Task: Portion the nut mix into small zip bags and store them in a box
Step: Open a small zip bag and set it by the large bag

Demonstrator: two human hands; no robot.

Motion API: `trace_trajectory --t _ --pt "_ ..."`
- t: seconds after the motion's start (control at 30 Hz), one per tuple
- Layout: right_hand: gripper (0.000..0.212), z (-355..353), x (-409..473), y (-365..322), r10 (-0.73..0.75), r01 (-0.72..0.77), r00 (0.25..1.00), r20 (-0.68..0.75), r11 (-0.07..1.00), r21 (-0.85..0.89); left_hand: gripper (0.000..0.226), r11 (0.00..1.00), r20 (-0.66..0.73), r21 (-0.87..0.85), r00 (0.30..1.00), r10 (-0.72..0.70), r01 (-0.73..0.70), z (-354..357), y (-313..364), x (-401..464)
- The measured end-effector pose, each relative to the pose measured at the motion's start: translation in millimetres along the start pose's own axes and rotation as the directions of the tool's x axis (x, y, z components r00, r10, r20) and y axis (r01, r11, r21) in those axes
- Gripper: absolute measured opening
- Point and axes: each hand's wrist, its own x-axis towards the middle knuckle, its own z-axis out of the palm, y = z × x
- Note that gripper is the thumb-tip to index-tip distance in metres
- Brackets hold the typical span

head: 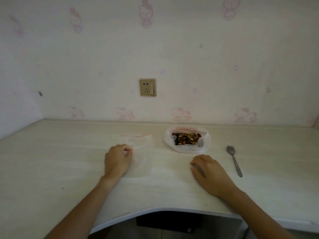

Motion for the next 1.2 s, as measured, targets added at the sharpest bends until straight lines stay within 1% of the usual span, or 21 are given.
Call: trace_trajectory --t 0.07,0.17,0.23,0.3,0.33,0.4,0.43,0.47,0.53,0.6,0.67,0.7,0.8,0.83,0.87,0.93,0.97,1.03,1.1,1.13,1.2 --pt "0.026 -0.6 0.2 -0.7 0.005 -0.005 1.000 0.012 1.000 -0.002 0.005 0.995 -0.101 -0.097 0.995 0.017 -0.027 -5.9 3.9 -0.4" --pt "0.023 -1.9 0.7 -1.2 0.032 -0.032 0.999 0.027 0.999 0.011 0.006 0.974 -0.214 -0.189 0.973 0.086 -0.127 -18.0 18.4 -1.8" --pt "0.020 -3.5 2.5 -4.4 0.080 -0.082 0.996 0.031 0.993 0.079 0.005 0.951 -0.256 -0.238 0.957 0.135 -0.198 -25.2 32.8 -4.8" --pt "0.021 -7.7 7.3 -14.1 0.168 -0.168 0.986 0.021 0.962 0.216 0.006 0.924 -0.297 -0.254 0.932 0.207 -0.286 -29.9 50.0 -10.4" --pt "0.025 -11.8 10.8 -21.1 0.201 -0.194 0.979 0.007 0.931 0.310 0.007 0.909 -0.315 -0.247 0.915 0.253 -0.336 -30.8 59.3 -14.0" --pt "0.027 -23.7 18.9 -37.0 0.223 -0.171 0.974 -0.041 0.844 0.508 0.009 0.878 -0.335 -0.217 0.877 0.344 -0.427 -29.6 78.2 -22.7" --pt "0.025 -31.3 22.5 -45.3 0.236 -0.157 0.970 -0.052 0.781 0.605 0.010 0.862 -0.339 -0.206 0.860 0.382 -0.464 -27.5 87.1 -27.3" --pt "0.029 -39.3 24.9 -53.2 0.252 -0.148 0.967 -0.048 0.701 0.698 0.010 0.846 -0.343 -0.196 0.843 0.416 -0.497 -24.4 94.8 -31.6" --pt "0.049 -53.1 30.3 -63.8 0.305 -0.156 0.952 -0.016 0.530 0.833 0.010 0.819 -0.360 -0.160 0.805 0.472 -0.552 -17.0 106.9 -39.0" --pt "0.063 -63.7 34.9 -68.8 0.397 -0.208 0.917 0.026 0.421 0.883 0.009 0.800 -0.366 -0.114 0.774 0.517 -0.589 -9.4 114.6 -45.1" --pt "0.061 -69.5 37.2 -69.1 0.495 -0.264 0.868 0.050 0.372 0.890 0.010 0.786 -0.355 -0.085 0.756 0.550 -0.613 -2.4 118.1 -48.8" --pt "0.055 -70.9 37.6 -67.2 0.532 -0.281 0.845 0.051 0.362 0.889 0.010 0.779 -0.348 -0.082 0.750 0.562 -0.621 0.4 119.1 -50.2" --pt "0.031 -72.4 35.1 -61.7 0.576 -0.301 0.817 0.021 0.396 0.868 0.015 0.765 -0.317 -0.100 0.749 0.581 -0.636 4.8 122.3 -52.9" --pt "0.027 -72.7 34.0 -60.5 0.579 -0.300 0.815 0.002 0.420 0.856 0.020 0.772 -0.289 -0.121 0.766 0.574 -0.624 4.7 124.1 -53.9" --pt "0.023 -73.2 32.5 -59.4 0.580 -0.298 0.815 -0.020 0.447 0.844 0.030 0.793 -0.250 -0.165 0.802 0.542 -0.587 3.9 126.0 -54.8" --pt "0.018 -75.4 30.7 -58.3 0.572 -0.281 0.817 -0.072 0.504 0.816 0.054 0.837 -0.163 -0.347 0.907 0.389 -0.422 -0.3 131.5 -55.8" --pt "0.016 -76.5 30.4 -58.2 0.562 -0.265 0.821 -0.098 0.528 0.807 0.064 0.834 -0.122 -0.449 0.946 0.299 -0.321 -2.5 134.9 -54.5" --pt "0.012 -79.3 29.9 -58.7 0.523 -0.230 0.841 -0.137 0.576 0.785 0.075 0.801 -0.041 -0.582 0.988 0.148 -0.144 -6.0 141.9 -47.2" --pt "0.009 -82.1 28.7 -61.2 0.466 -0.178 0.867 -0.177 0.621 0.763 0.080 0.779 0.029 -0.626 0.998 0.062 -0.030 -11.5 148.3 -37.3" --pt "0.010 -83.0 27.8 -63.2 0.433 -0.149 0.880 -0.195 0.643 0.751 0.077 0.779 0.058 -0.627 0.998 0.036 0.009 -14.1 150.9 -33.1" --pt "0.013 -83.6 26.1 -66.2 0.371 -0.103 0.902 -0.223 0.686 0.720 0.057 0.786 0.079 -0.617 0.997 0.005 0.045 -15.8 152.1 -27.2"
